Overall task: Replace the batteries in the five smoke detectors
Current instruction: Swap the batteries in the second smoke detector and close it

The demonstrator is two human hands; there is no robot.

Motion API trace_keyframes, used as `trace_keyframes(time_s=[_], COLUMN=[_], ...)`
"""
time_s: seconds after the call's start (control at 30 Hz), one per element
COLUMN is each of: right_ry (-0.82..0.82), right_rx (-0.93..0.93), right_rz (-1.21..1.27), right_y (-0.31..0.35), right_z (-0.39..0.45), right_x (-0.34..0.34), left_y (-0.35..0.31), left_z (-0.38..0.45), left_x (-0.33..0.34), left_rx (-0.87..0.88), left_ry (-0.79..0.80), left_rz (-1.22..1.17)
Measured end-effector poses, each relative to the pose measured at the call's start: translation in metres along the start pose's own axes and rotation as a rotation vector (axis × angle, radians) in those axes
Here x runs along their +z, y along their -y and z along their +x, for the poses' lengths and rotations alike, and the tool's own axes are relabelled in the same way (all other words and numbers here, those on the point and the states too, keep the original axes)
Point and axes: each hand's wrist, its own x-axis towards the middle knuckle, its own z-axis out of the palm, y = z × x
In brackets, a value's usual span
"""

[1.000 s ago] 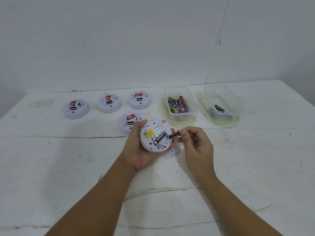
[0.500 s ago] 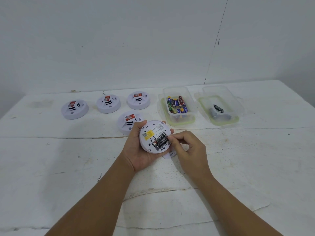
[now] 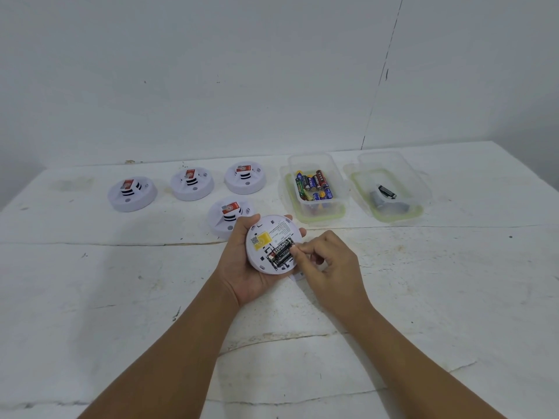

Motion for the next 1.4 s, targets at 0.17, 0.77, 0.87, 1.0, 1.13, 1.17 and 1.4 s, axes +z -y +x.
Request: trace_keyframes(time_s=[0.17, 0.77, 0.87, 1.0, 1.13, 1.17, 1.4], right_ry=[-0.028, 0.018, 0.192, 0.343, 0.308, 0.301, 0.257], right_rx=[-0.162, 0.258, 0.248, 0.165, 0.181, 0.195, 0.275], right_rz=[-0.234, -0.08, -0.378, -0.617, -0.585, -0.563, -0.49], right_y=[0.006, 0.006, 0.006, 0.008, 0.005, 0.005, 0.009], right_z=[-0.003, 0.002, 0.005, 0.003, 0.006, 0.006, 0.007], right_x=[0.004, -0.002, 0.003, 0.007, 0.007, 0.007, 0.007], left_y=[-0.002, -0.002, -0.014, -0.028, -0.032, -0.031, -0.026], left_z=[0.001, 0.001, -0.006, -0.02, -0.028, -0.03, -0.041], left_x=[-0.001, 0.003, 0.004, 0.0, -0.01, -0.011, -0.012], left_rx=[-0.016, 0.089, 0.137, 0.159, 0.232, 0.233, 0.198], left_ry=[-0.033, -0.073, -0.081, -0.078, -0.113, -0.115, -0.12], left_rz=[-0.008, -0.056, 0.006, 0.049, 0.025, 0.018, 0.003])
